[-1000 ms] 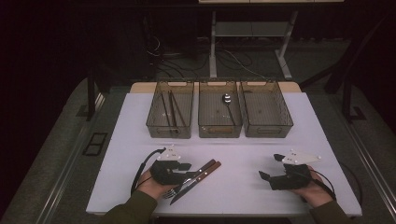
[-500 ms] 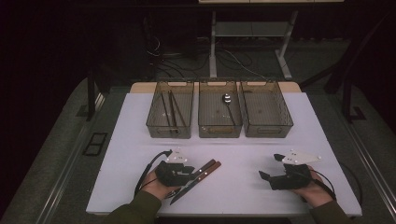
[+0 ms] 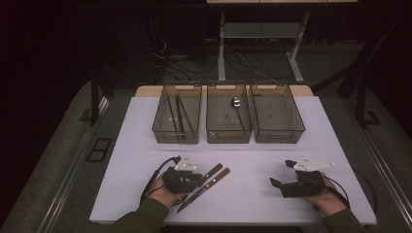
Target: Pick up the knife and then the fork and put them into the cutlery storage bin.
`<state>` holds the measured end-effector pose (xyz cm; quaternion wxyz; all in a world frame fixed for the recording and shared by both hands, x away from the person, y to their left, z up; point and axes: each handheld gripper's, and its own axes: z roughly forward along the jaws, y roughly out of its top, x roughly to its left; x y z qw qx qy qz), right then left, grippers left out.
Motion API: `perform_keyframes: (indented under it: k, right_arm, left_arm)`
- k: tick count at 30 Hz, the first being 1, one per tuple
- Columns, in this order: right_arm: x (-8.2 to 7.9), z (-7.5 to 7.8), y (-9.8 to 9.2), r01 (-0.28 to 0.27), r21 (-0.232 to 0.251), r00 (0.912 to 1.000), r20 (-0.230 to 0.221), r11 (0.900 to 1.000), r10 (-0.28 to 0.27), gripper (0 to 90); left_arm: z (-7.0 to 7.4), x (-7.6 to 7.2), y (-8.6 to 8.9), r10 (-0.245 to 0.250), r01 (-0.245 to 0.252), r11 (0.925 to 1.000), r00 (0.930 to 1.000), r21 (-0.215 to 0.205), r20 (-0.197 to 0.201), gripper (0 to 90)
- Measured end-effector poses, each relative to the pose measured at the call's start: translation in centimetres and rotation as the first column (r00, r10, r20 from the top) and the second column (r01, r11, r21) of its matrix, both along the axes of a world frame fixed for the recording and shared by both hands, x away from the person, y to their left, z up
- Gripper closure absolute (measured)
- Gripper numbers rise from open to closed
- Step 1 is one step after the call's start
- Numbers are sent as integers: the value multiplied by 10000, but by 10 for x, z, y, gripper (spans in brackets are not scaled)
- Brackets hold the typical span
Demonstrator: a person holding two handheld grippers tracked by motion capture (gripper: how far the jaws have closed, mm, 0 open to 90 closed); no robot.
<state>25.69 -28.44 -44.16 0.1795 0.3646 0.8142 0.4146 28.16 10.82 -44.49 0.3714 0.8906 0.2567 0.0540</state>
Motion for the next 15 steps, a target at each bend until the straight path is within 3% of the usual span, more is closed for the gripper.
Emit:
perform_keyframes:
  k: [5,10,15]
  right_arm:
    - [0,0,0,-3,-12,10000,6,10000,3,131]
    - [0,-1,2,-27,-57,10000,-14,10000,27,132]
    - [0,-1,3,-91,-100,10000,0,9999,91,132]
  left_arm:
    - [0,-3,-3,133,-133,9998,9999,177,28,690]
    - [1,-8,-9,206,-237,9969,9989,747,416,699]
    - [1,-6,-8,79,-105,9976,9993,685,378,755]
